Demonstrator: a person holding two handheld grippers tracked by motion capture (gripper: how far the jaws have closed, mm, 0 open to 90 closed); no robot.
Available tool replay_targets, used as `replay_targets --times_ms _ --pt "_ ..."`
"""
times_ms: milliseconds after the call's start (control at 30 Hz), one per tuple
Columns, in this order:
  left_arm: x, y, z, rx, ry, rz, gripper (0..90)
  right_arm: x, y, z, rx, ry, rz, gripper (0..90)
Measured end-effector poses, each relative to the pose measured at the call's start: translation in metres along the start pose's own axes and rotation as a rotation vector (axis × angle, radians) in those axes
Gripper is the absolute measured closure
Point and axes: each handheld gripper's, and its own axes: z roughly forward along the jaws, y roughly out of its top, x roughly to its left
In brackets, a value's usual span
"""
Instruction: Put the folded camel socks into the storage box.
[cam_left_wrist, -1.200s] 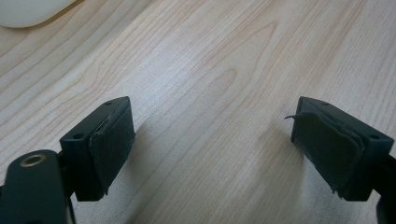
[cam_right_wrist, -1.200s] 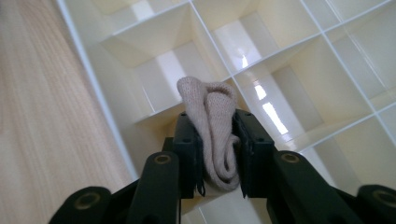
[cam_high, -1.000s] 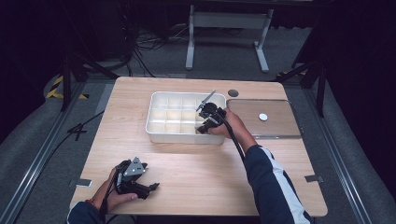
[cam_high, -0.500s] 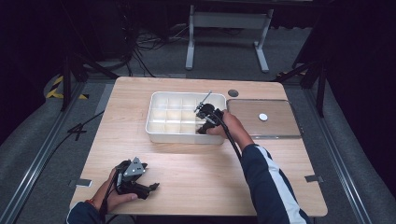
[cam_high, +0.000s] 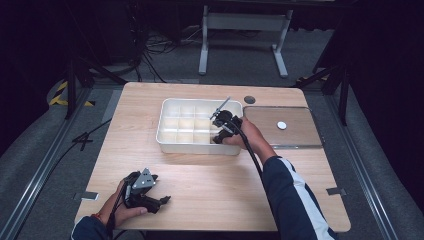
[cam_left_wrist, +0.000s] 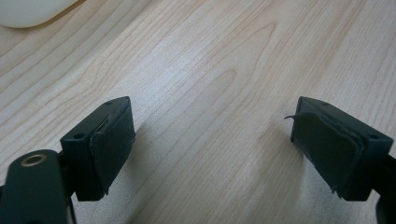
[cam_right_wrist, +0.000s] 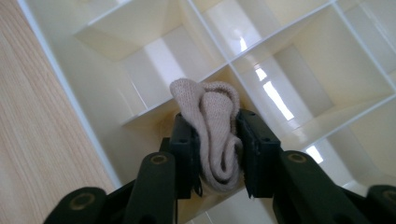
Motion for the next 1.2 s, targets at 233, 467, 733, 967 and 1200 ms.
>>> replay_targets --times_ms 233,467,733,967,1200 --pt "0.0 0.0 0.0 0.003 -0.002 0.001 13.9 -0.003 -0.004 -0.02 -0.107 -0.03 -0.003 52.3" --pt "0.0 0.0 0.0 0.003 -0.002 0.0 13.9 -0.002 -0.009 -0.036 -0.131 -0.06 -0.014 45.1" --pt "0.0 0.0 0.0 0.006 -0.002 0.003 13.9 0.006 -0.014 -0.055 -0.207 -0.065 -0.039 51.1" --pt "0.0 0.0 0.0 0.004 0.0 0.003 13.9 0.017 -0.02 -0.065 -0.232 -0.081 -0.07 51.0" --pt "0.0 0.0 0.0 0.002 0.001 0.002 13.8 0.024 -0.034 -0.072 -0.198 -0.14 -0.097 46.6"
